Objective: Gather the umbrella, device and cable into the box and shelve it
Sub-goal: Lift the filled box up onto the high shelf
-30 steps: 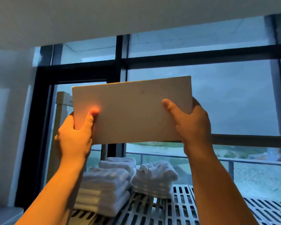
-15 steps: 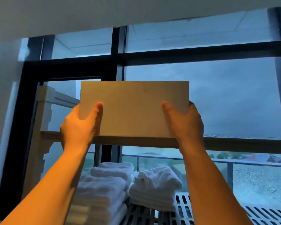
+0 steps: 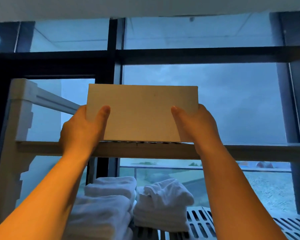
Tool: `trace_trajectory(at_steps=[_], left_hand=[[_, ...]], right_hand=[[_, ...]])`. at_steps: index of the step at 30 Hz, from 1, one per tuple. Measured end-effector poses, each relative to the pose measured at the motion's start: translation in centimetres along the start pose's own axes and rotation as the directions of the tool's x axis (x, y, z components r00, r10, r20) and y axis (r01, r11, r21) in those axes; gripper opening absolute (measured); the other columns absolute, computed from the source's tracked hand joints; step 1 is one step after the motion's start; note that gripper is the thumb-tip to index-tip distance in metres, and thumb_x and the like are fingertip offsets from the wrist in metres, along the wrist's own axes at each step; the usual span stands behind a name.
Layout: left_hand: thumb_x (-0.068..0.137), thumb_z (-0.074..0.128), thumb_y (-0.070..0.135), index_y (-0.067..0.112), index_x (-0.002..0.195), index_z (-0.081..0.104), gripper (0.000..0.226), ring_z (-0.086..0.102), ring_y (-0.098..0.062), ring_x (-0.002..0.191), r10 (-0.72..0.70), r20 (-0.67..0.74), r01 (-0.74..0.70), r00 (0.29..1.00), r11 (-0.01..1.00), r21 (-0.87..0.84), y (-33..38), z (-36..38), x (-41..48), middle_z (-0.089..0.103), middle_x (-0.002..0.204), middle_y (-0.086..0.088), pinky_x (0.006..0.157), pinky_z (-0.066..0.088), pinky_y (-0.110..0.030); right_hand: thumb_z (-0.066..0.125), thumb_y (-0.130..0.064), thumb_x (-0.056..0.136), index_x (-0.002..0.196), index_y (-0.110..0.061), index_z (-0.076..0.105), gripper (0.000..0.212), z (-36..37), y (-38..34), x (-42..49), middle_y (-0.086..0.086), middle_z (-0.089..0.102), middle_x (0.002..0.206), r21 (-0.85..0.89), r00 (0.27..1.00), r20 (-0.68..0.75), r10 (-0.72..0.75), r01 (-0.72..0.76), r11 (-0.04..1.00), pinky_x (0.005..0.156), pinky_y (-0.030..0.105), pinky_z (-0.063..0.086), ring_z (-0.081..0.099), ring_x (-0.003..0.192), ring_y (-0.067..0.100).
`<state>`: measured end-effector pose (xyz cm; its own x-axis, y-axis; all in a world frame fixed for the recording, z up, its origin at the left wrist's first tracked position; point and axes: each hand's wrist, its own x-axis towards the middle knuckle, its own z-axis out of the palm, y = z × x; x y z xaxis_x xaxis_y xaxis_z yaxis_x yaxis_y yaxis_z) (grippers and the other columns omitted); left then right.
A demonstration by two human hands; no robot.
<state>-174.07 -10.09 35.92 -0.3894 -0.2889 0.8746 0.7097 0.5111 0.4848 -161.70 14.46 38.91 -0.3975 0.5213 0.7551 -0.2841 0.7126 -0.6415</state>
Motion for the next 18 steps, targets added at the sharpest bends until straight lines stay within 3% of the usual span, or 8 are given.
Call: trace_trajectory(at_steps=[7, 13, 16, 18], left_hand=[[0.079, 0.03, 0.09, 0.022, 0.119, 0.062, 0.085, 0.061, -0.04, 0.096, 0.001, 0.052, -0.013, 0.999, 0.973, 0.232, -1.5, 0.8, 1.1, 0.068, 0.111, -0.012, 0.072, 0.042, -0.043], [0.08, 0.036, 0.087, 0.019, 0.119, 0.063, 0.083, 0.059, -0.043, 0.096, -0.061, 0.091, 0.032, 0.994, 0.957, 0.288, -1.5, 1.9, 1.6, 0.066, 0.109, -0.015, 0.071, 0.04, -0.043], [0.084, 0.048, 0.078, 0.018, 0.12, 0.064, 0.072, 0.059, -0.042, 0.099, -0.083, 0.139, 0.04, 0.987, 0.958, 0.285, -1.3, 1.7, 1.4, 0.067, 0.112, -0.014, 0.074, 0.041, -0.044], [0.086, 0.058, 0.067, 0.02, 0.124, 0.063, 0.061, 0.06, -0.04, 0.104, -0.078, 0.135, 0.045, 0.988, 0.972, 0.23, -1.3, 1.2, 1.0, 0.067, 0.117, -0.011, 0.077, 0.043, -0.046]], right_hand=[[0.059, -0.064, 0.087, 0.142, -0.018, 0.043, 0.073, 2.0, 0.5, 1.1, 0.007, 0.055, 0.141, -0.055, 0.997, -0.019, 0.074, -0.075, 0.996, 0.083, 0.036, 0.042, 0.057, 0.121, 0.033], [0.056, -0.064, 0.09, 0.141, -0.018, 0.043, 0.07, 3.2, 0.8, 0.7, 0.007, 0.056, 0.139, -0.184, 0.992, -0.11, 0.068, -0.088, 0.979, 0.084, 0.04, 0.045, 0.058, 0.119, 0.034], [0.055, -0.06, 0.093, 0.143, -0.017, 0.04, 0.067, 3.4, 0.4, 0.1, 0.009, 0.055, 0.139, -0.261, 0.991, -0.105, 0.087, -0.112, 0.959, 0.092, 0.045, 0.048, 0.057, 0.12, 0.035], [0.058, -0.053, 0.093, 0.141, -0.017, 0.044, 0.062, 3.3, 0.1, -0.5, 0.009, 0.056, 0.136, -0.283, 0.99, -0.124, 0.062, -0.095, 0.955, 0.086, 0.042, 0.047, 0.058, 0.117, 0.034]])
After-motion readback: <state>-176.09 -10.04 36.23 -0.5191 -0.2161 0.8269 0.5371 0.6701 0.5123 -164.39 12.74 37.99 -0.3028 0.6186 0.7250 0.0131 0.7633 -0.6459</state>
